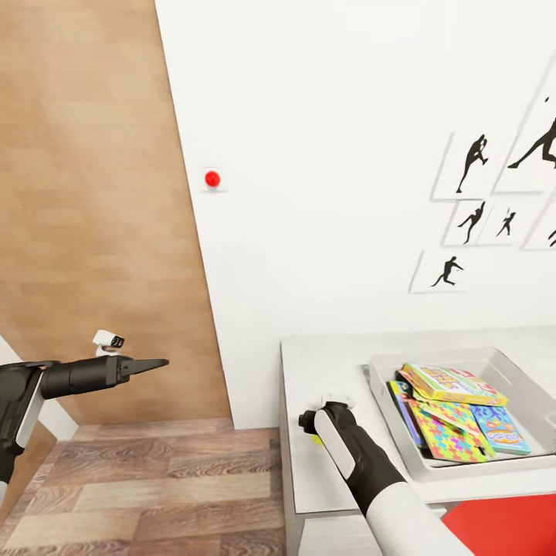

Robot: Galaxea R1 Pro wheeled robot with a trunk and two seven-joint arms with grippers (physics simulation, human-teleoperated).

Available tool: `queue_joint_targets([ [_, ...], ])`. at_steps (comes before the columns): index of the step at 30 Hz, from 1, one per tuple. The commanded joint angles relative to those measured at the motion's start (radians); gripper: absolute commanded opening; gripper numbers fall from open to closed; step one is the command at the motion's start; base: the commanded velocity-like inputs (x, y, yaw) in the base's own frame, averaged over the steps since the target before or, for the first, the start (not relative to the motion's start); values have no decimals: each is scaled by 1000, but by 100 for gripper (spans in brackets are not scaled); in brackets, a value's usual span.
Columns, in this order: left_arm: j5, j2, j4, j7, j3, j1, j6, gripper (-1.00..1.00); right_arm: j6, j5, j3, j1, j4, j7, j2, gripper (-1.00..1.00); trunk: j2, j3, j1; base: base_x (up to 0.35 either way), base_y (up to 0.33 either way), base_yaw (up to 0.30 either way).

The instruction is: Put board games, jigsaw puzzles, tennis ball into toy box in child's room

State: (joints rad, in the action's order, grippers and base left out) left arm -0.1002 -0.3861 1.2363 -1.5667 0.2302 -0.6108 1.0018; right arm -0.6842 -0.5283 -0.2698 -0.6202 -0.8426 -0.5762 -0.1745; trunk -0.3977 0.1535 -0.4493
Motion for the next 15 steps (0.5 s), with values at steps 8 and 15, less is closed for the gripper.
queue_joint_targets([
  [8, 0, 0, 0, -4, 0, -1, 11, 100, -1, -10, -2, -1, -1, -10, 0, 100, -2, 2, -1, 0, -24, 1],
  [15, 0, 0, 0, -4, 0, -1, 11, 100, -1, -10, -2, -1, -1, -10, 0, 100, -2, 2, -1, 0, -2, 0],
])
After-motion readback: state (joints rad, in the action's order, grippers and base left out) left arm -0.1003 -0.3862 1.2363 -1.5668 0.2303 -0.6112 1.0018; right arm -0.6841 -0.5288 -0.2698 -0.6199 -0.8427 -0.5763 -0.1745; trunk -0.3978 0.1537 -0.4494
